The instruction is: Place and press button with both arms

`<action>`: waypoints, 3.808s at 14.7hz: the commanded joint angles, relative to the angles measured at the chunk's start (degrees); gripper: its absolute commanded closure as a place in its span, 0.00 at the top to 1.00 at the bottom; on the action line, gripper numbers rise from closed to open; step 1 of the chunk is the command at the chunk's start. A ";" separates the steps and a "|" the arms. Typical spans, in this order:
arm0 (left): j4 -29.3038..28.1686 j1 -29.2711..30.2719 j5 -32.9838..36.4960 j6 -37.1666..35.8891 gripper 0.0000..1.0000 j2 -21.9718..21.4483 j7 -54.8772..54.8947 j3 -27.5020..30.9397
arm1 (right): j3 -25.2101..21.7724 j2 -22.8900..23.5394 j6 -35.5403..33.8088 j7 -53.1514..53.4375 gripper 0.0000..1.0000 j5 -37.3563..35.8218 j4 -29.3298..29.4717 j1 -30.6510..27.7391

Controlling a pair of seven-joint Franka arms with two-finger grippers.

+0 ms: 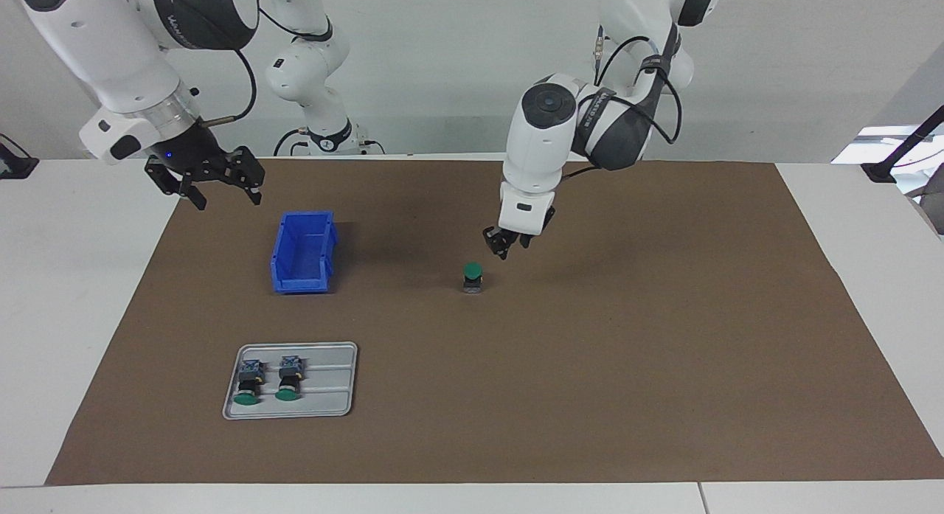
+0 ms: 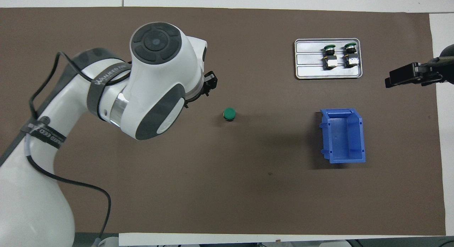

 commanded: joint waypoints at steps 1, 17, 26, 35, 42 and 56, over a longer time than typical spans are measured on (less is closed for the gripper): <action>-1.02 5.52 0.78 -5.09 1.00 -4.05 8.31 -0.05 | 1.97 -1.82 3.42 -0.30 0.92 -0.44 -2.75 0.83; -0.49 33.04 2.44 -20.92 1.00 -15.04 47.27 -3.11 | 19.02 12.84 22.67 2.61 0.94 13.17 -8.21 0.05; -3.56 35.77 2.01 -23.47 1.00 -20.14 54.45 -6.29 | 30.81 25.94 25.82 1.82 0.93 22.22 3.04 -7.60; -6.90 36.30 -2.74 -19.52 1.00 -21.19 58.17 -2.59 | 30.81 29.47 21.45 14.69 0.90 22.50 3.75 -4.97; -8.05 36.21 -2.83 -19.78 1.00 -21.73 58.17 -2.95 | 30.72 29.47 19.51 21.06 0.89 22.15 2.87 -2.68; -9.01 35.86 -3.09 -19.34 1.00 -21.55 58.26 -2.68 | 30.45 31.40 16.87 21.24 0.58 21.44 1.64 -1.63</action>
